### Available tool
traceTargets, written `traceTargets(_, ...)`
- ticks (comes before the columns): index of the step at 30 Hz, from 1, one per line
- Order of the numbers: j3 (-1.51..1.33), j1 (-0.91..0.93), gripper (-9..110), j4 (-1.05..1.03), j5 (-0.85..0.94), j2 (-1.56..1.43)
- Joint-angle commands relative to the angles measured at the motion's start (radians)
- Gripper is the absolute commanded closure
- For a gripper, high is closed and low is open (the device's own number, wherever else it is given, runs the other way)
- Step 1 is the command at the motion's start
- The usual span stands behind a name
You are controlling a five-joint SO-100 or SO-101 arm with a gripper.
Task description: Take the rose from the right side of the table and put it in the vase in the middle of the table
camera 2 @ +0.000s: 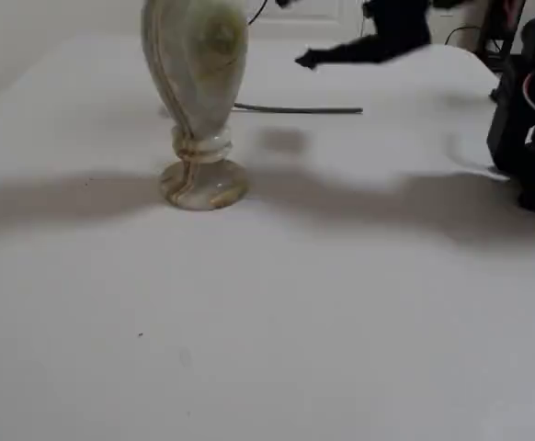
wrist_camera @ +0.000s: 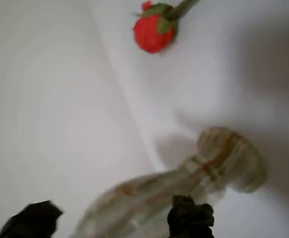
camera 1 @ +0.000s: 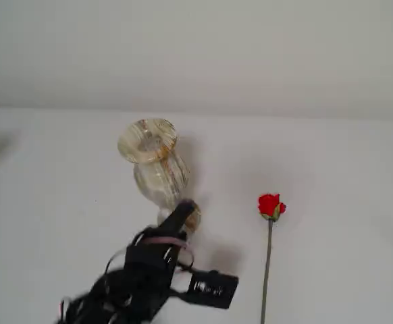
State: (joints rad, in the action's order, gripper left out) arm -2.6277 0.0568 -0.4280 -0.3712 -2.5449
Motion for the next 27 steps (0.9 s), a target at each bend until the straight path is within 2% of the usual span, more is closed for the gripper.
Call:
traceTargets(1, 0.420, 0.026, 62, -0.114, -0.169, 0.374)
traceTargets(12, 1.149, 0.124, 60, -0.531, -0.459, 1.088)
traceTargets(22, 1.795, 0.179, 61, -0.905, -0.580, 1.601)
traceTargets(25, 2.149, 0.190, 62, -1.081, -0.595, 1.818)
traceTargets(27, 2.534, 0.198, 63, -1.238, -0.597, 2.040)
